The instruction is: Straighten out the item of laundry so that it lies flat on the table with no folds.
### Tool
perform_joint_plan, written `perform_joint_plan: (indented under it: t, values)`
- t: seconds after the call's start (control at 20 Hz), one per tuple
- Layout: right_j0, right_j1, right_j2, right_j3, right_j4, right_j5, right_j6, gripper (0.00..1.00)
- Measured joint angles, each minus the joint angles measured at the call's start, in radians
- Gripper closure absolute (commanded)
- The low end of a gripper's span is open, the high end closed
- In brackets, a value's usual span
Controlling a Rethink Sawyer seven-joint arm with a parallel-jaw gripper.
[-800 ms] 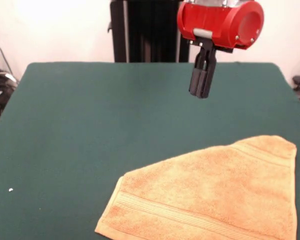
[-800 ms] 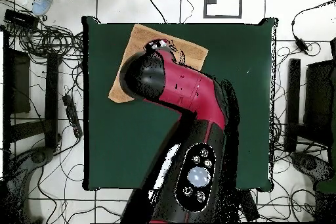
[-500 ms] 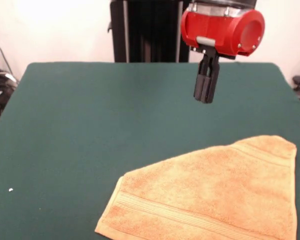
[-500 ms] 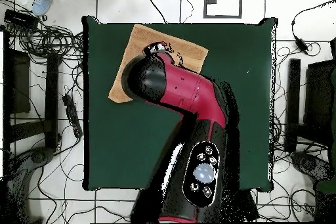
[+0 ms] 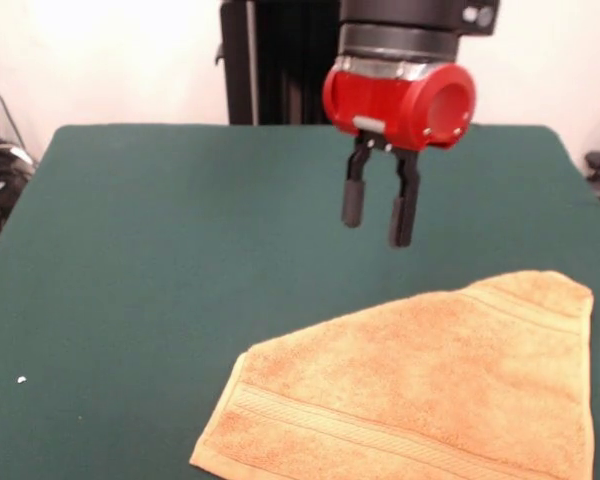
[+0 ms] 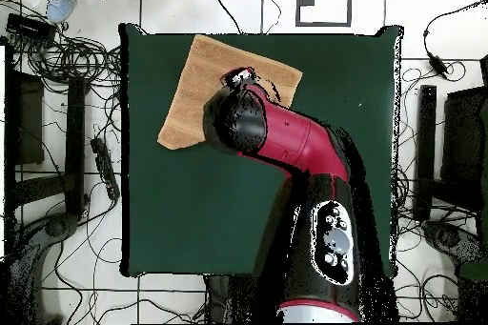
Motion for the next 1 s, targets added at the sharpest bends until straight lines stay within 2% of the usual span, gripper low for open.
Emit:
perform_joint_plan:
  t: [0.6, 0.65, 0.8, 0.85, 1.0]
  values:
    - [-0.223, -0.009, 0.273, 0.107, -0.159, -0.146, 0.0, 0.0]
    - [-0.273, -0.004, 0.333, 0.128, -0.205, -0.187, 0.0, 0.0]
    - [-0.322, 0.004, 0.393, 0.147, -0.255, -0.234, 0.0, 0.0]
    - [-0.369, 0.019, 0.451, 0.161, -0.302, -0.278, 0.0, 0.0]
    - [-0.432, 0.051, 0.529, 0.173, -0.371, -0.336, 0.0, 0.0]
